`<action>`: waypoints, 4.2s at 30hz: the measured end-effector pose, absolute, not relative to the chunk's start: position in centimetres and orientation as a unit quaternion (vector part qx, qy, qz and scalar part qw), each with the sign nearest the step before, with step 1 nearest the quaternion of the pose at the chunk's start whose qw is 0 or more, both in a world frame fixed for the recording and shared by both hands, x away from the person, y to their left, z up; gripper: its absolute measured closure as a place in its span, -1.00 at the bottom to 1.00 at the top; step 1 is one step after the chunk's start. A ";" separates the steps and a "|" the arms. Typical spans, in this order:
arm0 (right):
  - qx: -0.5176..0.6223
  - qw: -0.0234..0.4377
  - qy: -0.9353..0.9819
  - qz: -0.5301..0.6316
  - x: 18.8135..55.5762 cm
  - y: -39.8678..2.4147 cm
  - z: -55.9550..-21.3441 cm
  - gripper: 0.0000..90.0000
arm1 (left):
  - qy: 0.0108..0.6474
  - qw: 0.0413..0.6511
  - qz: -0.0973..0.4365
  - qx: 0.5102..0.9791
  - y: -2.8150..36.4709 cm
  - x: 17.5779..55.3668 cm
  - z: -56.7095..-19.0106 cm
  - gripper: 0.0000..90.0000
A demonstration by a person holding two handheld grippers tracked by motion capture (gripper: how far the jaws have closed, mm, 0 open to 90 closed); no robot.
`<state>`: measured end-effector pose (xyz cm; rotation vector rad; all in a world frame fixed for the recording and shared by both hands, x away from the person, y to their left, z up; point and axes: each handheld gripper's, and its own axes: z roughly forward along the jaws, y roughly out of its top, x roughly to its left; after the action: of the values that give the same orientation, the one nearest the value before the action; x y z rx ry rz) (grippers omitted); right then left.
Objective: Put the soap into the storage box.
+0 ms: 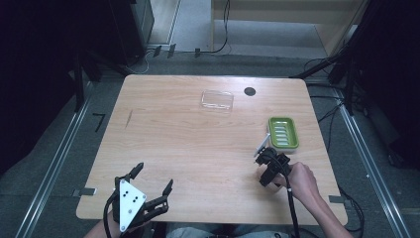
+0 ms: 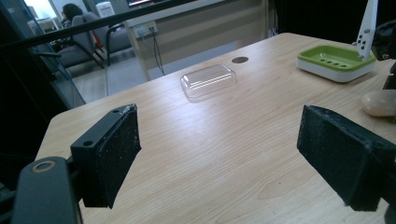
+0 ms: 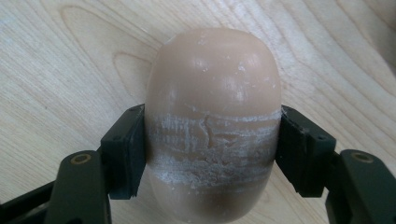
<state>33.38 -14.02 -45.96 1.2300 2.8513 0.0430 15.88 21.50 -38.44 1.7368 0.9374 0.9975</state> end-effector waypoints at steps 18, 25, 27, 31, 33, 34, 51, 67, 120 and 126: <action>0.415 0.024 0.910 0.013 33.8 -16.0 -45.2 -0.26 | 0.377 0.450 0.405 0.701 21.5 15.8 -38.5 -0.69; 0.427 0.027 0.904 0.016 34.1 -17.1 -44.8 -0.26 | 0.375 0.450 0.407 0.701 21.4 15.8 -38.5 -0.69; 0.430 0.028 0.902 0.015 34.2 -17.4 -44.6 -0.26 | 0.375 0.450 0.407 0.701 21.4 15.8 -38.5 -0.69; 0.439 0.030 0.898 0.017 34.3 -18.0 -44.5 -0.26 | 0.374 0.450 0.407 0.701 21.4 15.8 -38.5 -0.69; 0.440 0.030 0.897 0.019 34.4 -18.3 -44.4 -0.26 | 0.374 0.450 0.407 0.701 21.4 15.8 -38.5 -0.69; 0.440 0.031 0.897 0.020 34.4 -18.4 -44.3 -0.26 | 0.374 0.449 0.407 0.702 21.4 15.8 -38.5 -0.69; 0.464 0.033 0.885 0.022 34.9 -19.7 -43.4 -0.26 | 0.373 0.448 0.406 0.704 21.3 15.8 -38.5 -0.69; 0.476 0.035 0.878 0.022 35.8 -20.3 -42.6 -0.26 | 0.371 0.446 0.406 0.706 21.3 15.8 -38.5 -0.69; 0.501 0.048 0.863 0.041 41.3 -20.6 -38.9 -0.26 | 0.374 0.448 0.406 0.703 21.4 15.9 -38.5 -0.69; 0.503 0.044 0.862 0.049 42.0 -20.5 -38.7 -0.26 | 0.373 0.448 0.406 0.703 21.4 15.8 -38.5 -0.69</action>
<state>41.95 -20.54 -38.73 1.5366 2.6353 0.1496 15.84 21.39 -38.49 1.7397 0.9241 1.0056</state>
